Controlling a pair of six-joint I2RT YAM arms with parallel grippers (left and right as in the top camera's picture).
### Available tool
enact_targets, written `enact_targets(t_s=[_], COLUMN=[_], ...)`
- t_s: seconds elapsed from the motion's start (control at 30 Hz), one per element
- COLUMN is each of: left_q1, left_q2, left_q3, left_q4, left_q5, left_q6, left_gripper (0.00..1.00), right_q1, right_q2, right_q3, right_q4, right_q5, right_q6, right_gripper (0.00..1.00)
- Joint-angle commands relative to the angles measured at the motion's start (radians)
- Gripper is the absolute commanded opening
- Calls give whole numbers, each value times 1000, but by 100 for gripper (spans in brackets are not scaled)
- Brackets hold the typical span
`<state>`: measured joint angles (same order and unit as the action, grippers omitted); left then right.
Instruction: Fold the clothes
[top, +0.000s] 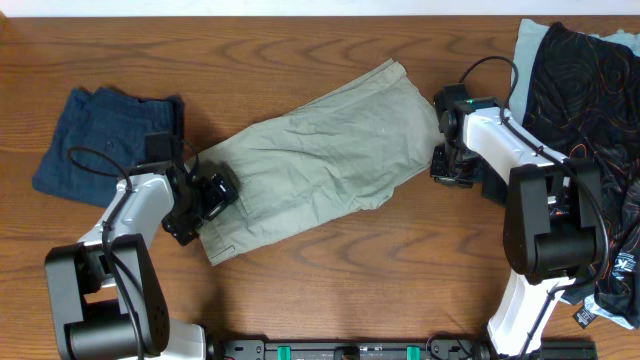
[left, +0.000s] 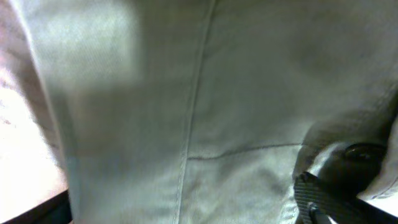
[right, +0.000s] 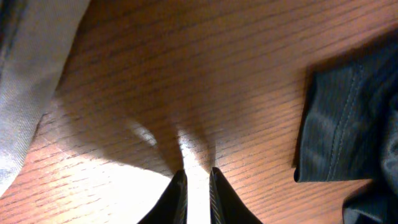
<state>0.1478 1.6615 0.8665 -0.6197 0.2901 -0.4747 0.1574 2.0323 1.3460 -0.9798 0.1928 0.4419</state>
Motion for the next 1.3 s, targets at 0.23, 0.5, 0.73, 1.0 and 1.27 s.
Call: enact_targets(t_s=[0.23,0.5,0.73,1.0,1.27], left_q1=[2,2,2,2,2], left_q2=[88,88,88,88,88], left_q3=[-19,-19,-19,-19,-19], left_q4=[17,-30,-34,-33,-38], left_q5=[39,38,38,38,38], left_q6=[56,56,56,56,56], left_gripper=[40,37,36,36,37], right_q1=[5,40,36,30,27], right_q2=[-208,-160,-55,27,65], right_q3=[0,0,0,0,-1], right_q4=[168,335,397,467,375], right_q5=[-182,-307,-164,-108,-13], right_q6=[-161,-275,-184,-159,-128], right_gripper=[27,26,43,68,8])
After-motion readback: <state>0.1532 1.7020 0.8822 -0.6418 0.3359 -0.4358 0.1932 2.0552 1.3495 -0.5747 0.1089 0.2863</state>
